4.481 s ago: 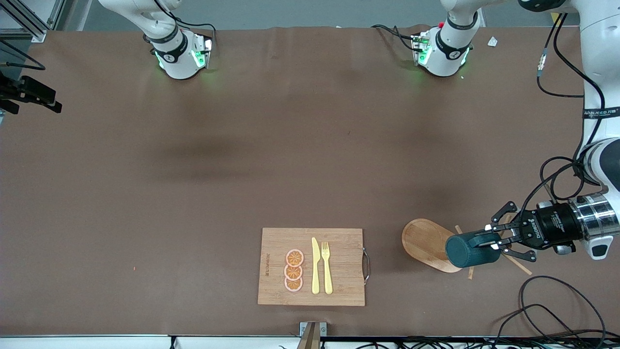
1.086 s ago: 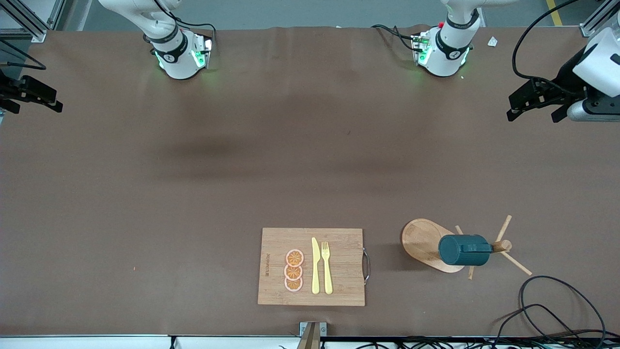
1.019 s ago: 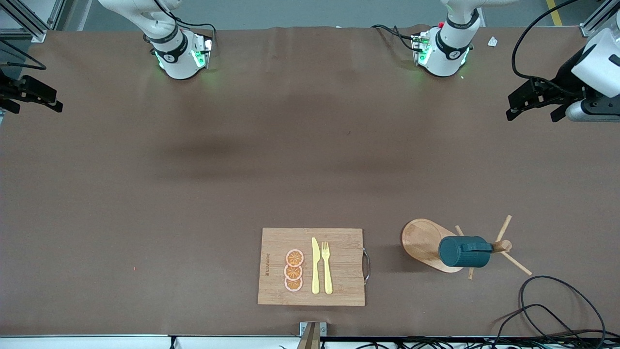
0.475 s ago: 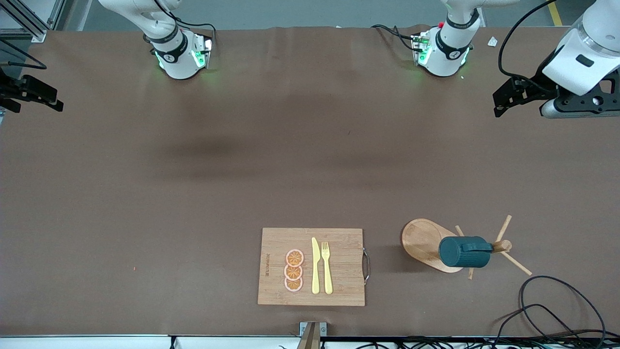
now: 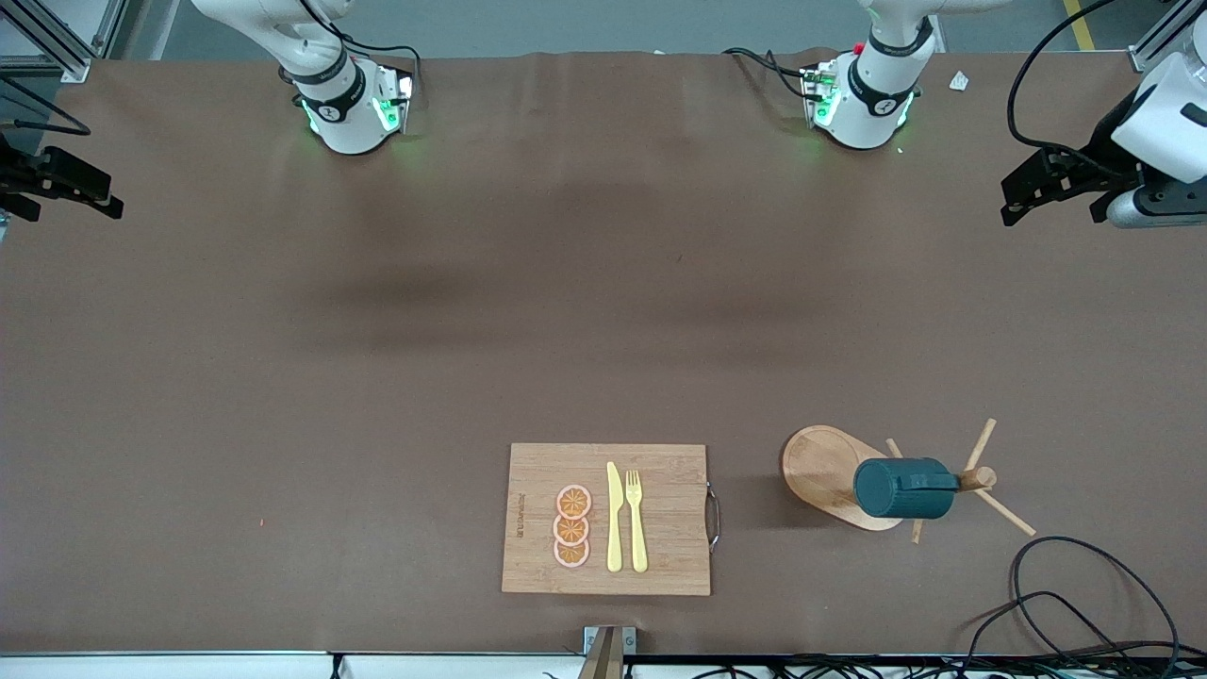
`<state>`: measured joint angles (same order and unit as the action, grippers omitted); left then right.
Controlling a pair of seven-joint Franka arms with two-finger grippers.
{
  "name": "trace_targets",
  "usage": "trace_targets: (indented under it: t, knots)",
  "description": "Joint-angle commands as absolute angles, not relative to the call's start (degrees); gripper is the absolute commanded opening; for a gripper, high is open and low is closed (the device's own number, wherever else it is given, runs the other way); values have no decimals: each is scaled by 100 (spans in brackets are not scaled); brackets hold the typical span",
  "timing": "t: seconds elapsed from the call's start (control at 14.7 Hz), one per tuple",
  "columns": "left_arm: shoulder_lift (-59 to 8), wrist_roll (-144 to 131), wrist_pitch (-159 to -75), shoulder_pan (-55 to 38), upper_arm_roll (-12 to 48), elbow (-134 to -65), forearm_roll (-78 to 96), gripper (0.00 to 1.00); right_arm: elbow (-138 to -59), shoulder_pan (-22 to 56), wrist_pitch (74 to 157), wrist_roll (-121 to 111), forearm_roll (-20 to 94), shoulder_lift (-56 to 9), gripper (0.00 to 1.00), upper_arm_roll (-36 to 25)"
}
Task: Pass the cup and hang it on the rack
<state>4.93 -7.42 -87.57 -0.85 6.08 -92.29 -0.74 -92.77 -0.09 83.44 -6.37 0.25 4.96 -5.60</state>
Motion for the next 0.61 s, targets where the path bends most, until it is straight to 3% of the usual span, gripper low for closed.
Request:
trace_targets:
  t: [0.0, 0.54]
  knots:
    - [589, -642, -8754, -62, 571, -9238, -53, 100, -9404, 9, 8446, -580, 114, 650, 100, -562]
    - [457, -562, -8728, -79, 571, -9123, -62, 100, -9413, 0, 8499, -598, 114, 650, 100, -562]
